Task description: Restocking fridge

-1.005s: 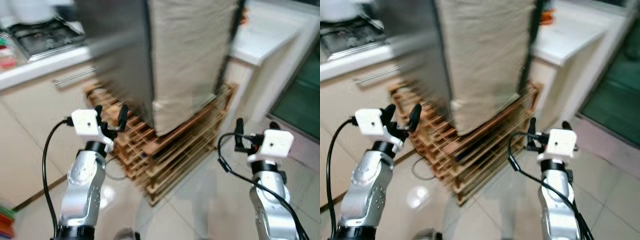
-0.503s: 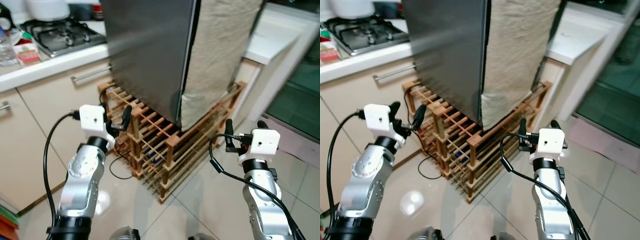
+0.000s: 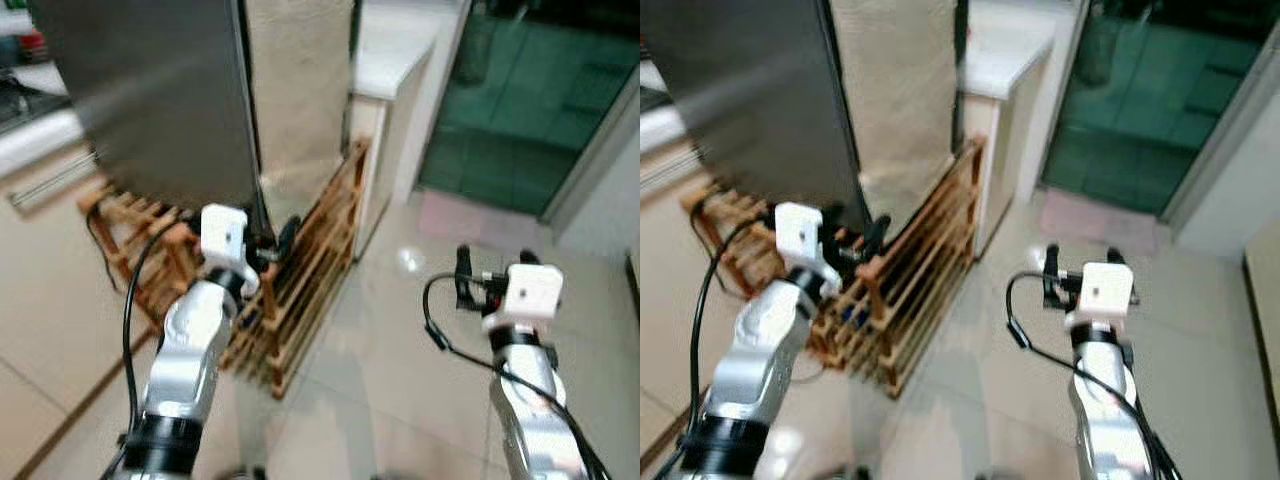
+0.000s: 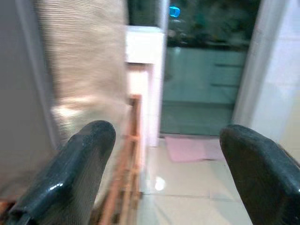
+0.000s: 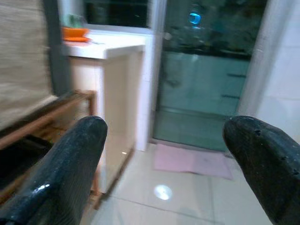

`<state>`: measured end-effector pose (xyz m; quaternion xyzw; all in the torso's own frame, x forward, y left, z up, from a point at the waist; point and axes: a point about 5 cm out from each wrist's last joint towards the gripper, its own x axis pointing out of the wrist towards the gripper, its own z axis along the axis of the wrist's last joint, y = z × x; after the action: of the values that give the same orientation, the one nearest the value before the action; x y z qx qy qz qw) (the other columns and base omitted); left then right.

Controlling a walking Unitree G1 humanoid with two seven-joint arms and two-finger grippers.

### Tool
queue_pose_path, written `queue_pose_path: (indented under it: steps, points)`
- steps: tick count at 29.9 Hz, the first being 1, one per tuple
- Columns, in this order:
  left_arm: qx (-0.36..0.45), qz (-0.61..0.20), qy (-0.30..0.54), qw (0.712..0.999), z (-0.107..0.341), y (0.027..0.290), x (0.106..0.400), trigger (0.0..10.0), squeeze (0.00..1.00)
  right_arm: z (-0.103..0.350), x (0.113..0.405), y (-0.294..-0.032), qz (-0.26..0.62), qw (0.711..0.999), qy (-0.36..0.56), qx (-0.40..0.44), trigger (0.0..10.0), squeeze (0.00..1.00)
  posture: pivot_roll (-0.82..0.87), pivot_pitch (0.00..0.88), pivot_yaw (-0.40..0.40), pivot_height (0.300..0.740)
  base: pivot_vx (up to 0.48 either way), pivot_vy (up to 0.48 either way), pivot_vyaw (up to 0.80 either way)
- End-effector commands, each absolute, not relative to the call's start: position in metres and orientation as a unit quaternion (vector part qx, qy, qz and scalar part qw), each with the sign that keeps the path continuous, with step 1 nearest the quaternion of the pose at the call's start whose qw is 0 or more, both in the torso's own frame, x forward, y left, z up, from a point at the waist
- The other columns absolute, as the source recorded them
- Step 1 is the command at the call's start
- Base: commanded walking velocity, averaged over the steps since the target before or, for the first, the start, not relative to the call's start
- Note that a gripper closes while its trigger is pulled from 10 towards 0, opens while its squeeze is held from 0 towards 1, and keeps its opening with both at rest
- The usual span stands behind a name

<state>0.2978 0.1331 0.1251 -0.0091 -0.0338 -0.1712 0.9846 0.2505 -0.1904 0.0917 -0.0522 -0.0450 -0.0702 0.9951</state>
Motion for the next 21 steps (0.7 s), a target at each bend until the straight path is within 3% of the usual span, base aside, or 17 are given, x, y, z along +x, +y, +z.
queue_pose_path:
  steps: [1, 4, 9, 21]
  points:
    - [0.0, -0.154, -0.041, 0.987, 0.127, 0.137, 0.3, 10.0, 0.0, 0.092, 0.252, -0.19, -0.071, 0.995, -0.048, -0.056, 10.0, 0.0, -0.05, 0.0, 0.005, 0.703, 0.0, 0.0, 0.0]
    - [-0.006, -0.139, -0.054, 0.989, 0.13, 0.139, 0.301, 10.0, 0.0, 0.093, 0.253, -0.19, -0.07, 0.995, -0.049, -0.059, 10.0, 0.0, -0.05, 0.0, 0.004, 0.703, 0.0, 0.0, 0.0]
    - [-0.021, -0.105, -0.078, 0.991, 0.139, 0.145, 0.301, 10.0, 0.0, 0.093, 0.253, -0.189, -0.068, 0.994, -0.051, -0.062, 10.0, 0.0, -0.05, 0.0, 0.003, 0.703, 0.437, 0.0, 0.0]
    - [-0.028, -0.102, -0.098, 0.99, 0.146, 0.138, 0.298, 10.0, 0.0, 0.09, 0.256, -0.189, -0.06, 0.995, -0.046, -0.069, 10.0, 0.0, -0.04, 0.0, -0.002, 0.703, 0.328, 0.342, 0.0]
